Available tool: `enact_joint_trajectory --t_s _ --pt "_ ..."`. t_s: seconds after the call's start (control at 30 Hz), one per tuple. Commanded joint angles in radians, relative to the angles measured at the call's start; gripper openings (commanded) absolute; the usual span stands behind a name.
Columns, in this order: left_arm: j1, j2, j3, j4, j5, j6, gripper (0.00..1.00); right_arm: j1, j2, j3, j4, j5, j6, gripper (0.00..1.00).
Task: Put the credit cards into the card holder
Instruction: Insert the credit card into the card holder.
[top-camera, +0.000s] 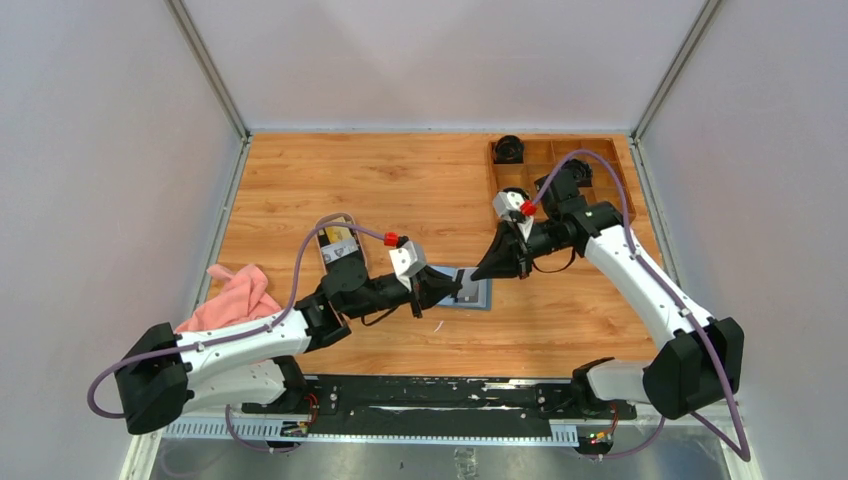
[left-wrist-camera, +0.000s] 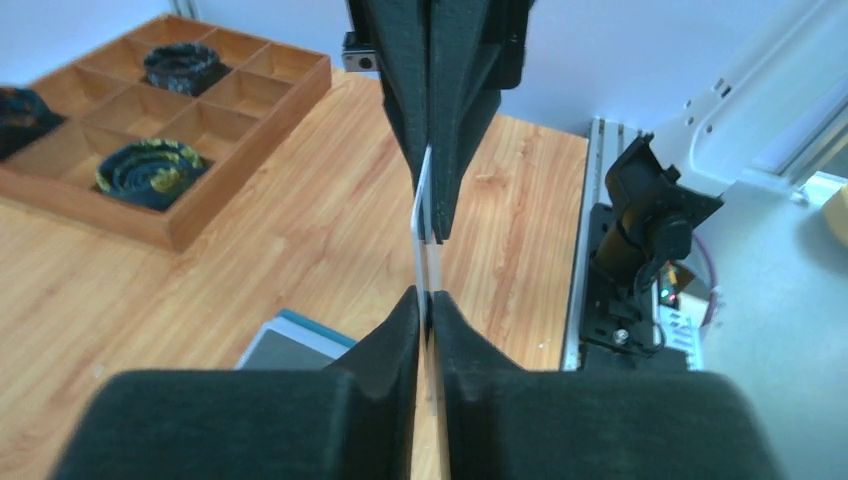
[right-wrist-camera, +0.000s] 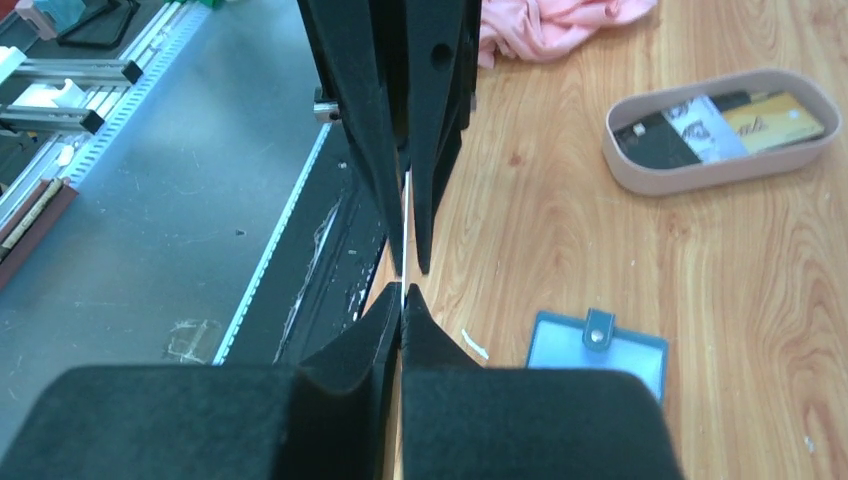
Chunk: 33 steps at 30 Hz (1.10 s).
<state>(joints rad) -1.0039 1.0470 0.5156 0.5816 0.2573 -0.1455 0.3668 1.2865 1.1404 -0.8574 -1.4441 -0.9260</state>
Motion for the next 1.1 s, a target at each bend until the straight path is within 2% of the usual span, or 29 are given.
enact_joint_trajectory --t_s 0.0,0.07,0.17,0.27,0.37,0.47,0.53,0.6,0.77,1.07 --pt "0.059 -0.024 -0.037 0.046 -0.01 -0.105 0.26 0.01 -0.033 -0.083 0.131 0.086 0.179 0.0" --pt "0.123 -0.052 -0.074 0.046 -0.012 -0.189 0.56 -0.006 -0.045 -0.166 0.275 0.107 0.333 0.0" --pt "0.2 -0.077 -0.151 0.046 0.0 -0.317 0.83 -0.032 -0.06 -0.29 0.568 0.192 0.584 0.0" --pt "0.246 -0.053 -0.201 0.044 0.014 -0.424 0.99 -0.05 -0.049 -0.38 0.814 0.333 0.852 0.0" --pt "0.256 0.022 -0.211 0.044 0.022 -0.481 1.0 -0.052 -0.015 -0.439 0.985 0.464 1.055 0.0" --pt "0.257 0.104 -0.201 0.044 -0.009 -0.505 1.0 -0.051 0.026 -0.46 1.059 0.596 1.2 0.0" --pt "0.257 0.149 -0.185 0.036 -0.035 -0.494 0.95 -0.051 0.052 -0.466 1.073 0.675 1.269 0.0" --pt "0.257 0.193 -0.155 -0.01 -0.058 -0.468 0.83 -0.051 0.079 -0.472 1.078 0.724 1.323 0.0" --pt "0.257 0.303 -0.083 -0.11 -0.112 -0.434 0.67 -0.044 0.138 -0.457 1.033 0.775 1.362 0.0" --pt "0.257 0.427 -0.062 -0.136 -0.155 -0.436 0.66 -0.029 0.206 -0.45 0.974 0.796 1.405 0.0"
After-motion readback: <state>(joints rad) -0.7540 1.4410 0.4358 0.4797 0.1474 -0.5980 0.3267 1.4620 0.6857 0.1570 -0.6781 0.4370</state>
